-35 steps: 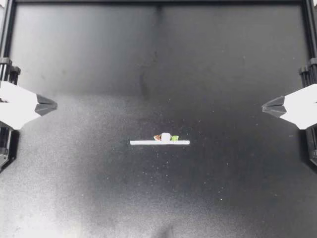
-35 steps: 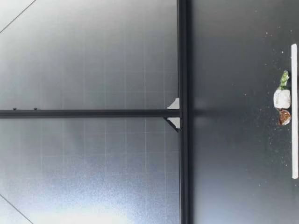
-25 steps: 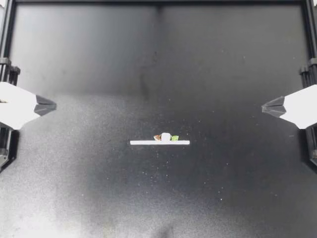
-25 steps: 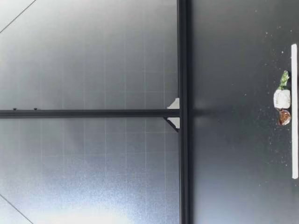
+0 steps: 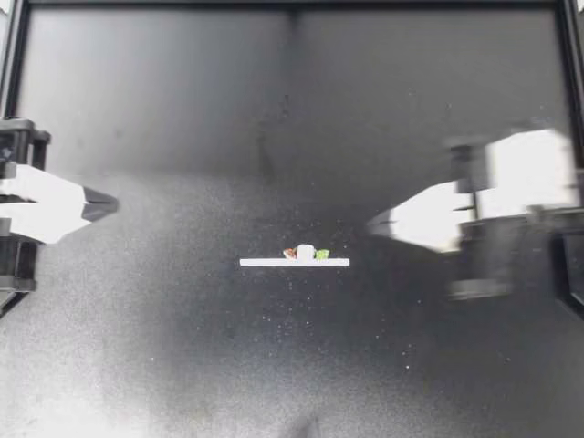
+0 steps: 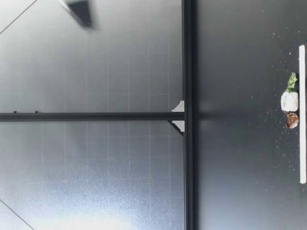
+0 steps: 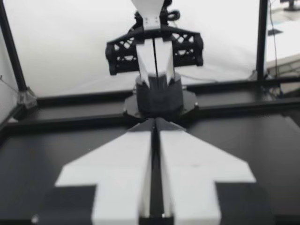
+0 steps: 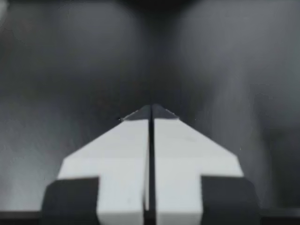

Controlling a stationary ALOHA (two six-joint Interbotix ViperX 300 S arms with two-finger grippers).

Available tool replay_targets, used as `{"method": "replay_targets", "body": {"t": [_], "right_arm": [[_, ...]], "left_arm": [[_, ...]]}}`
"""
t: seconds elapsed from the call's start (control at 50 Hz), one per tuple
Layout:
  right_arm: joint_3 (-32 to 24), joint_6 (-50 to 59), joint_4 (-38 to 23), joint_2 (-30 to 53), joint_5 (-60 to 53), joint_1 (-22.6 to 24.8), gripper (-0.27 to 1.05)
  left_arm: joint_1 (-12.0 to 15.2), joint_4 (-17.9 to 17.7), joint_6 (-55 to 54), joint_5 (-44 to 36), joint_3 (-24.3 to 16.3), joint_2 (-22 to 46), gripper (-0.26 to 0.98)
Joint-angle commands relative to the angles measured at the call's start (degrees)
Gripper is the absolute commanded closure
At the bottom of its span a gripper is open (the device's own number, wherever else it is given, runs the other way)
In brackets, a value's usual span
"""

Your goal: Pick up the candy and unwrap it.

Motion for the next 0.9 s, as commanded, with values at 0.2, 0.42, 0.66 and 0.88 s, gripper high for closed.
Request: {"method": "replay_targets", "body": {"t": [0.2, 0.42, 0.66, 0.88], "right_arm": [[-9.67, 0.44, 0.00, 12.57, 10.28, -1.14, 0.74], [-13.27, 0.53, 0.09, 19.07, 13.71, -2.02, 0.37], [-17.49, 4.39, 0.09, 25.93, 20.39, -2.81, 0.27], [-21.18, 6.33, -0.09, 30.41, 25.58, -2.90, 0.28]], "left_arm": [[-0.09, -0.09, -0.53, -0.53, -1.14, 0.88, 0.82], [-0.09, -0.09, -0.62, -0.53, -0.88, 0.88, 0.82], [-0.18, -0.09, -0.62, -0.53, -0.53, 0.88, 0.82], [-0.18, -0.09, -0.53, -0.53, -0.35, 0.88, 0.82]]}}
